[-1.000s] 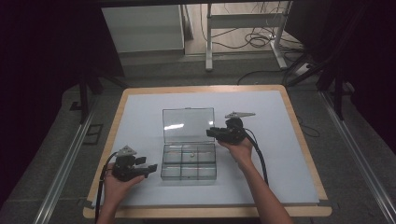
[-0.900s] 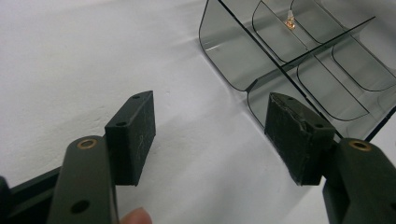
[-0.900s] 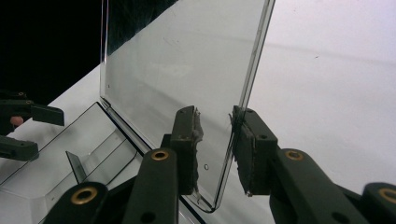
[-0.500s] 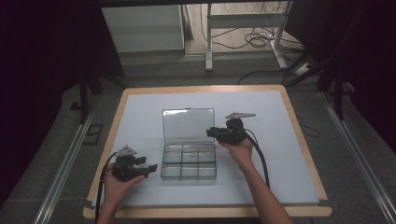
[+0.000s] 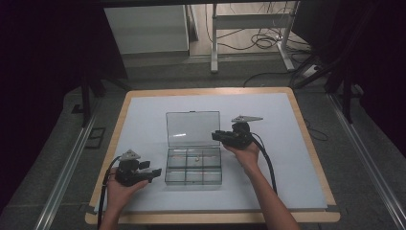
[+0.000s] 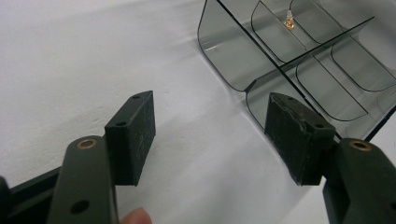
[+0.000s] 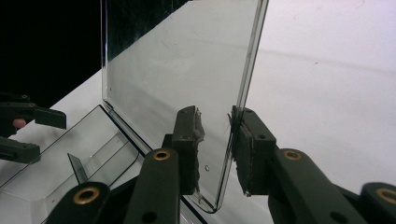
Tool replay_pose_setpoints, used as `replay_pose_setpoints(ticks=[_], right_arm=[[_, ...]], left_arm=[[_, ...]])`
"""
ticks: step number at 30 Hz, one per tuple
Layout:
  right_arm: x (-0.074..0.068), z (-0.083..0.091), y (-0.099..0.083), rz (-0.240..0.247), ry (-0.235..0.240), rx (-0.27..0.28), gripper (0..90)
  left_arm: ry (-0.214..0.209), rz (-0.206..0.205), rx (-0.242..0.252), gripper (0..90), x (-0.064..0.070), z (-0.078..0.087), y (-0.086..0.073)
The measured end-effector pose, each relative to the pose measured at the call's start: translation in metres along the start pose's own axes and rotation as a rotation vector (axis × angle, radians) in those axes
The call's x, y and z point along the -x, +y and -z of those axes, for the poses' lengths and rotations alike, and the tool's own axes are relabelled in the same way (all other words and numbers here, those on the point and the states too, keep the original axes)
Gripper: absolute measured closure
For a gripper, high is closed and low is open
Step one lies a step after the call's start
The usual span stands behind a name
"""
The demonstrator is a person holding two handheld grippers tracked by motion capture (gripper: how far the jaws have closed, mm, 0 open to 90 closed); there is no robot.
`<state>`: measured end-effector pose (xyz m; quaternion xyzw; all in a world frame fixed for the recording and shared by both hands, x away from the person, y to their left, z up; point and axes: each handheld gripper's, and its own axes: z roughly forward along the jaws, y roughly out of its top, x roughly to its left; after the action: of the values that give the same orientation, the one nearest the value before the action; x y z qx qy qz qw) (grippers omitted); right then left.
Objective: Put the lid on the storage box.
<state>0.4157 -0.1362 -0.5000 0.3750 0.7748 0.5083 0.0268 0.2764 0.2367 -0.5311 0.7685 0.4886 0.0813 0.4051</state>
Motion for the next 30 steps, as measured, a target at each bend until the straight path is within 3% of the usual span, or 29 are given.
replay_pose_setpoints(ticks=[30], right_arm=[[-0.0034,0.0068,0.0013,0.016,0.019,0.042,70.3]], left_arm=[[0.001,-0.003,0.002,34.3,-0.0001,0.0008,0.0002]])
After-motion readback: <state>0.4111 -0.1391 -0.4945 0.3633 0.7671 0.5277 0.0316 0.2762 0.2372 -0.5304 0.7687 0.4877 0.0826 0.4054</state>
